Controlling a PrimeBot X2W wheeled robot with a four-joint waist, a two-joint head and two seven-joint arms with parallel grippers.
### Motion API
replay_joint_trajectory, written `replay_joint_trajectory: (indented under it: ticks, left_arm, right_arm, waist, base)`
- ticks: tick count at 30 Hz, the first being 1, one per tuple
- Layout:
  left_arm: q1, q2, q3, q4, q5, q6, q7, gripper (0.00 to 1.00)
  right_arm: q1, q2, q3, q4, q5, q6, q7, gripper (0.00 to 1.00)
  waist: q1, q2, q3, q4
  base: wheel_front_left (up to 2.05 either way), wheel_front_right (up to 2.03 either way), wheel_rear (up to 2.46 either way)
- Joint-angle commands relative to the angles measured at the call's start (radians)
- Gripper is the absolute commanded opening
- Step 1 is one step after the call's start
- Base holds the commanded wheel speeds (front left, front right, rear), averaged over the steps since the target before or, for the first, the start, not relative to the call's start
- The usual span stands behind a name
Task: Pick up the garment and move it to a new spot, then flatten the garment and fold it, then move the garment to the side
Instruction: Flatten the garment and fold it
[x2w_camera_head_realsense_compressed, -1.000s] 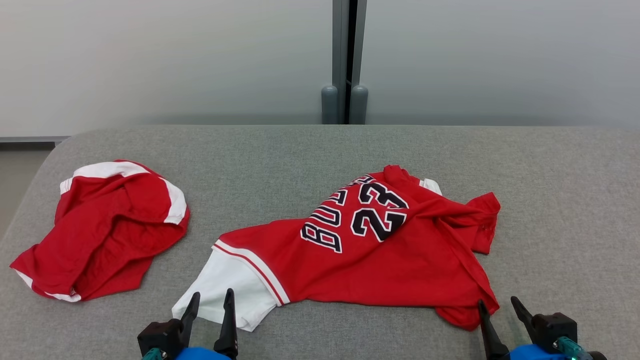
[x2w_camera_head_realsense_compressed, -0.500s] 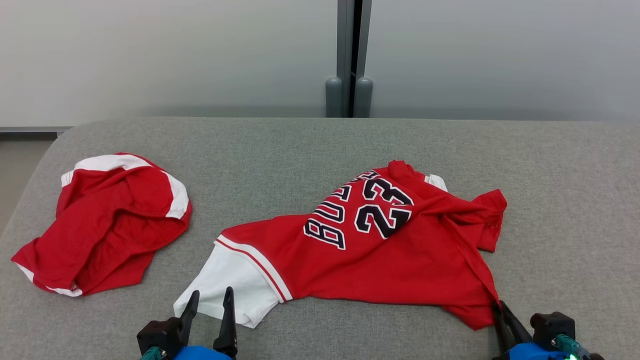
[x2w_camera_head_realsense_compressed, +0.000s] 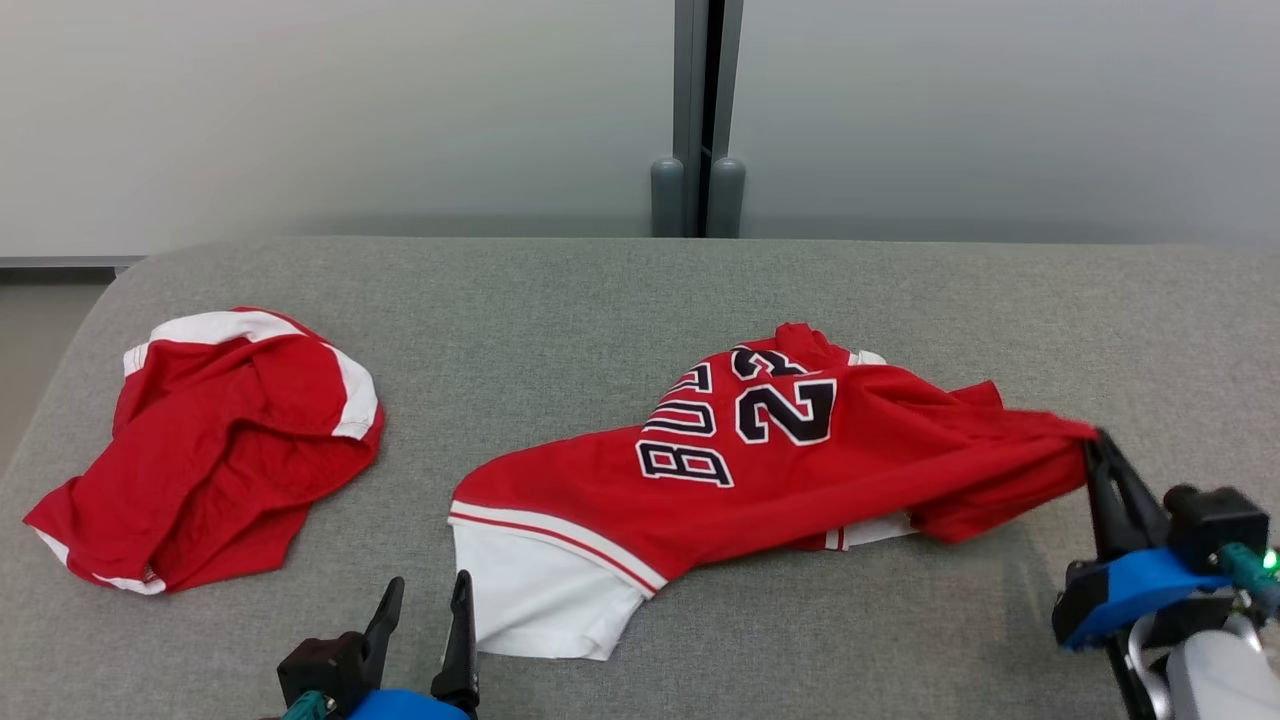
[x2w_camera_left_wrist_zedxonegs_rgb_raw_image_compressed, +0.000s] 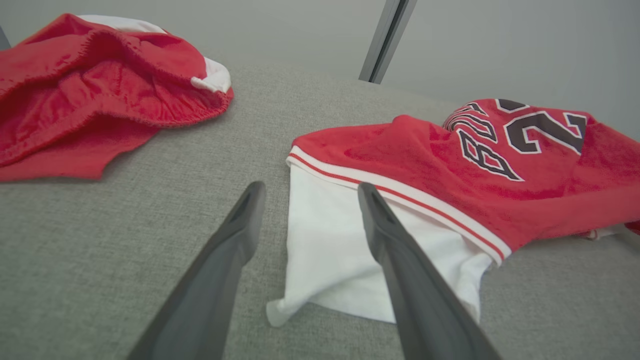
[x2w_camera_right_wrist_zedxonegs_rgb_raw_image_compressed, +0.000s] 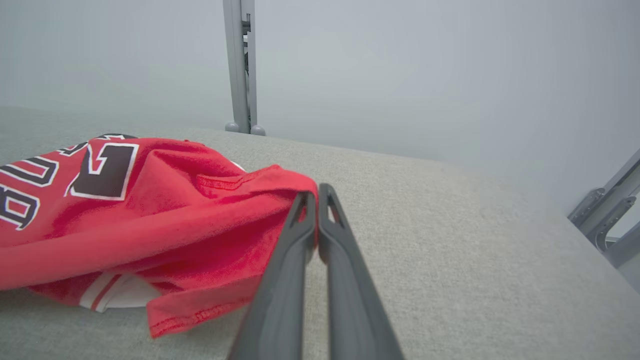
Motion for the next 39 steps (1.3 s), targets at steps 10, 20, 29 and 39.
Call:
replay_joint_trajectory:
  ticks: [10,20,29,39]
  left_arm:
    - [-0.003,0.001,-0.014,0.009,-0.017,0.001,-0.003,1.0]
    - [0.008,0.001,0.005,0.014,-0.005,0.0,-0.003,1.0]
    - [0.02,0.001,0.013,0.025,0.007,-0.01,-0.003,1.0]
    - [0.045,0.001,0.012,0.029,0.001,-0.004,-0.003,1.0]
  right_arm:
    - [-0.048,-0.136,0.138,-0.23,0.015,0.0,-0.003,0.0]
    - [0.159,-0.021,0.221,-0.043,0.231,0.0,-0.003,0.0]
    - [0.21,-0.049,0.49,0.037,0.518,0.0,-0.003,0.0]
    - [0.148,-0.142,0.561,0.07,0.752,0.0,-0.003,0.0]
  waist:
    - [-0.0001,-0.0002,-0.01,0.013]
    - [-0.0001,-0.0002,-0.012,-0.008]
    - [-0.0001,-0.0002,-0.047,-0.048]
    - [-0.0001,-0.0002,-0.094,-0.063]
  base:
    - [0.0,0.0,0.0]
    - [0.0,0.0,0.0]
    - [0.0,0.0,0.0]
    - [0.0,0.0,0.0]
